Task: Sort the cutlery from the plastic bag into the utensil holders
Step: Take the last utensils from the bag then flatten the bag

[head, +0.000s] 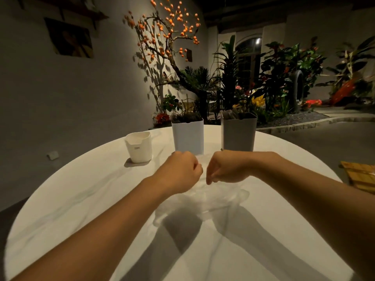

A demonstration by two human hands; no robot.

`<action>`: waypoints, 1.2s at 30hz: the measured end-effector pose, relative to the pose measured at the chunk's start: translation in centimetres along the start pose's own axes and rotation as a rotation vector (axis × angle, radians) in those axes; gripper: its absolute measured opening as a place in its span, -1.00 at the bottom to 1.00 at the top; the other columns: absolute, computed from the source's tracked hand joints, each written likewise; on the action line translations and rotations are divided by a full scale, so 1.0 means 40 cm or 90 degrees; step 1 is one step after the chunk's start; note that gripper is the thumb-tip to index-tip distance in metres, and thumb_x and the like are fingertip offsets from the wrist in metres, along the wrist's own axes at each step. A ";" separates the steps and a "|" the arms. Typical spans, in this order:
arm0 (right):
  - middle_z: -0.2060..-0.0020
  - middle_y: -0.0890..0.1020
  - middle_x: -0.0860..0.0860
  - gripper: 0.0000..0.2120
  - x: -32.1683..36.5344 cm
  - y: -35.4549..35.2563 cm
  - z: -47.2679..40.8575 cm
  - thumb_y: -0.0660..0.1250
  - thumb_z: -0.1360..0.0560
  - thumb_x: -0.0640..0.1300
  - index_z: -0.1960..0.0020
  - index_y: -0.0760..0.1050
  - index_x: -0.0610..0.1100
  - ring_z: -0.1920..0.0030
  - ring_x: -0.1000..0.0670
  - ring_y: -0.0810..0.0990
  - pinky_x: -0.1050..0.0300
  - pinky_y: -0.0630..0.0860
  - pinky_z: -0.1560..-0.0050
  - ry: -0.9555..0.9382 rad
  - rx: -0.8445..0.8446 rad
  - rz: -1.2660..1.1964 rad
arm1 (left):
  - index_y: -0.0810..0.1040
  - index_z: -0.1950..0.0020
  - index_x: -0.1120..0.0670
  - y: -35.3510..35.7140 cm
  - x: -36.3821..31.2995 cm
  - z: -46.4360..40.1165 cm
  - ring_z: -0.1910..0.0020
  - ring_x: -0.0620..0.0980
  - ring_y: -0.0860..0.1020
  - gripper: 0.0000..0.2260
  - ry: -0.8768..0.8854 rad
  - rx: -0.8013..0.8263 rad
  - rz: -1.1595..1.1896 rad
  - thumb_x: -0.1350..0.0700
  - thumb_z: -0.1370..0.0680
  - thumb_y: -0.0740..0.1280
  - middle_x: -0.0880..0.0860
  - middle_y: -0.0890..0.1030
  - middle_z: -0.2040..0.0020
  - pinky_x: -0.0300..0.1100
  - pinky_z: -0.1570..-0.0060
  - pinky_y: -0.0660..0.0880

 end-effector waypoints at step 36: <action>-0.58 0.19 0.09 -0.33 -0.074 0.205 -0.178 0.00 -0.53 0.43 -0.58 0.08 0.21 -0.55 -0.08 0.14 -0.09 0.05 -0.53 0.047 -0.036 -0.020 | 0.41 -0.48 -0.15 0.189 0.209 -0.043 -0.49 0.02 0.29 -0.55 -0.095 0.090 -0.034 -0.17 -0.68 -0.07 -0.03 0.36 -0.54 -0.01 -0.47 0.21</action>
Point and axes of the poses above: each hand's wrist, its own z-axis away from the middle knuckle, its own y-axis out of the palm, x = y × z, the point moved 4 cm from there along -z, towards the middle knuckle
